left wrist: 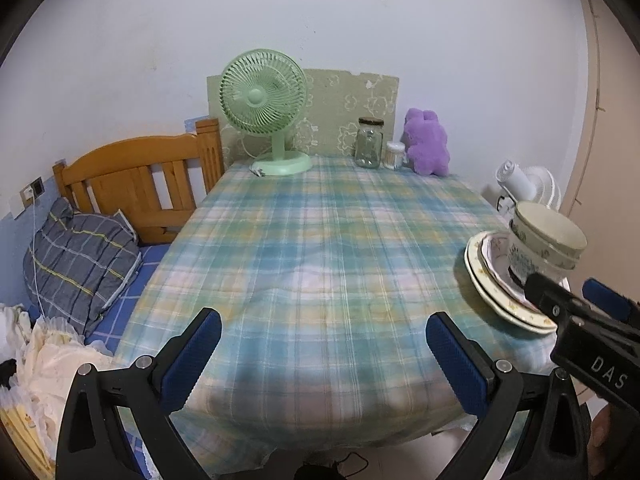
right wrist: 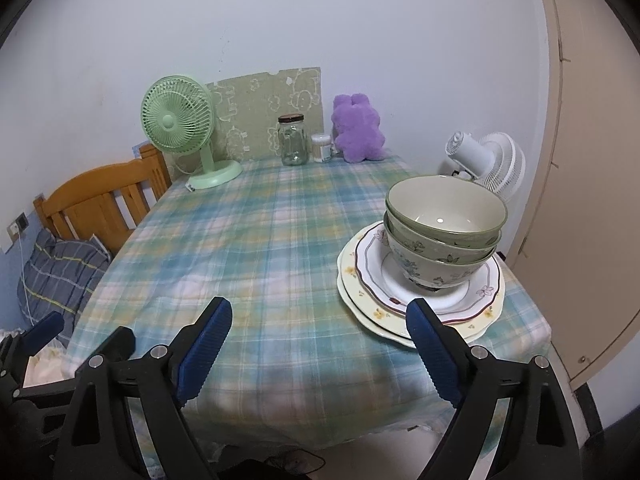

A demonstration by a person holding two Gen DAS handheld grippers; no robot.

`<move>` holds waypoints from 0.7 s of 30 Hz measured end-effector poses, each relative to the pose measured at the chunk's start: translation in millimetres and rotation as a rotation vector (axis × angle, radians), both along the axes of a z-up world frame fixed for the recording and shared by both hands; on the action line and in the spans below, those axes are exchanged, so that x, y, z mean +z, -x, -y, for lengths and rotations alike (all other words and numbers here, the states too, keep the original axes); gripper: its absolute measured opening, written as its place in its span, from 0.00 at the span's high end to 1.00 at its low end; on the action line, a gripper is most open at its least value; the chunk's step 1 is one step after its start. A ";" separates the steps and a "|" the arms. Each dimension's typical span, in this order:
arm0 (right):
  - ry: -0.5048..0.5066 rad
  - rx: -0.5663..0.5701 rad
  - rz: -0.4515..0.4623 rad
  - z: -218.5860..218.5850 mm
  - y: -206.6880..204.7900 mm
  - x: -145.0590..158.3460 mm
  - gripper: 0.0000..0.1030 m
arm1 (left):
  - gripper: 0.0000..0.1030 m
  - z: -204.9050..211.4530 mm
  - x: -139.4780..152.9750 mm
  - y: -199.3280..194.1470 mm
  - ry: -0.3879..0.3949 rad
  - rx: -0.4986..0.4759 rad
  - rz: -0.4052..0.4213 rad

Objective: Organize plates and bowls

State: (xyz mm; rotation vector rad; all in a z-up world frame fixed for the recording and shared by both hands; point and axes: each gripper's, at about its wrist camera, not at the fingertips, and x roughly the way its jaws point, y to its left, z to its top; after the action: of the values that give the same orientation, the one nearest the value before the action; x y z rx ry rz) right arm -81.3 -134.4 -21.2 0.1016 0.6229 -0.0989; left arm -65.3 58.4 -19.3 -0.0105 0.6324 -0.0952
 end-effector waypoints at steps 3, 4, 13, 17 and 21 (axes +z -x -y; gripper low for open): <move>-0.001 -0.003 -0.001 2.1 0.2 2.2 0.12 | 0.00 0.7 0.9 -1.5 -0.001 0.002 -0.002; 0.001 -0.003 -0.004 2.4 -0.4 1.9 0.12 | 0.00 1.3 0.9 -2.2 -0.002 0.002 -0.004; 0.001 0.019 -0.007 0.7 -2.7 -1.0 0.12 | 0.00 1.4 -1.8 -3.0 0.001 0.029 -0.016; 0.007 0.031 -0.007 -0.8 -2.7 -0.7 0.12 | 0.00 1.4 -2.7 -1.5 0.004 0.038 -0.017; 0.008 0.028 -0.014 -0.3 -2.1 -1.3 0.12 | 0.00 1.0 -3.8 -1.1 0.007 0.032 -0.022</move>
State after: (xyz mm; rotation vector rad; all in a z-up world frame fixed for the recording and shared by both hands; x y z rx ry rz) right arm -79.3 -134.2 -22.5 0.0844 0.6374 -0.0750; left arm -64.2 57.3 -23.0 -0.0285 0.6531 -0.0666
